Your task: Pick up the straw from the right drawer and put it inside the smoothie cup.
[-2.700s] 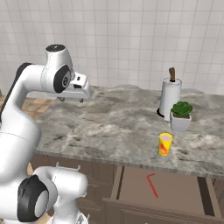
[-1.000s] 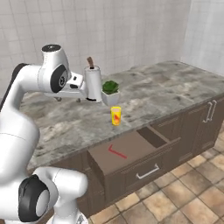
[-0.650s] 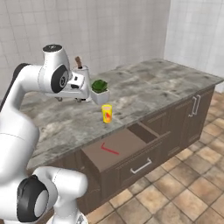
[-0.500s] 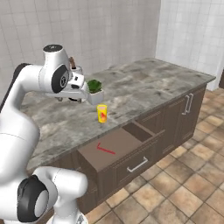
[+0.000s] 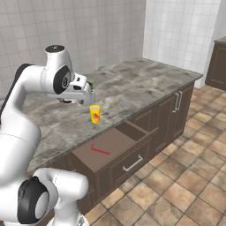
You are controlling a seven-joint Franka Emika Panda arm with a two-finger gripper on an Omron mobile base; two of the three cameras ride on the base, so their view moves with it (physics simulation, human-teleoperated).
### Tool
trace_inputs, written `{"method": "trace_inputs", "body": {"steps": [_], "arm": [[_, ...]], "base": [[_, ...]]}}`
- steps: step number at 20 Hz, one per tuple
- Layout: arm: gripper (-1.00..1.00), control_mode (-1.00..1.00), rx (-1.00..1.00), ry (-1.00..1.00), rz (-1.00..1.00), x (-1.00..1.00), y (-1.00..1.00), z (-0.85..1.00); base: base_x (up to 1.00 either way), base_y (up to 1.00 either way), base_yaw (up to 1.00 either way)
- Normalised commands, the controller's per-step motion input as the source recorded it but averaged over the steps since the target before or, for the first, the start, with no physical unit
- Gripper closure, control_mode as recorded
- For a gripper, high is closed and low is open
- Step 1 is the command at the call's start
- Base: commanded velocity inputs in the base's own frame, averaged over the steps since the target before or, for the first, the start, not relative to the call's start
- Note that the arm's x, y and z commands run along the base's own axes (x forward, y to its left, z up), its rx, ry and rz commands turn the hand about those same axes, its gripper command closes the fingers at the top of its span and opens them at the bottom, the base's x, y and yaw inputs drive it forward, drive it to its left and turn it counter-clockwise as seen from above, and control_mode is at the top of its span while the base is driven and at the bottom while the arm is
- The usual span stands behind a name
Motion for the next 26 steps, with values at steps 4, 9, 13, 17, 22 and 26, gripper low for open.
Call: {"method": "trace_inputs", "body": {"steps": [4, 9, 13, 17, 22, 26], "arm": [[-1.0, -1.0, 0.0, 0.0, -0.16, 0.29, 0.01, -0.73], [-1.0, -1.0, -0.01, 0.13, -0.31, 0.57, -0.28, -1.0], [-1.0, -1.0, 0.0, 0.1, -0.33, 0.32, -0.6, -1.0], [-1.0, -1.0, 0.0, 0.08, -0.25, 0.38, -0.72, -1.0], [-1.0, -1.0, 0.0, 0.07, -0.12, 0.29, -0.54, -0.74], [-1.0, -1.0, 0.0, 0.01, -0.02, 0.28, -0.01, -0.32]], "base": [[0.0, 0.0, 0.0], [0.0, 0.0, 0.0], [0.0, 0.0, 0.0], [0.0, 0.0, 0.0], [0.0, 0.0, 0.0], [0.0, 0.0, 0.0]]}}
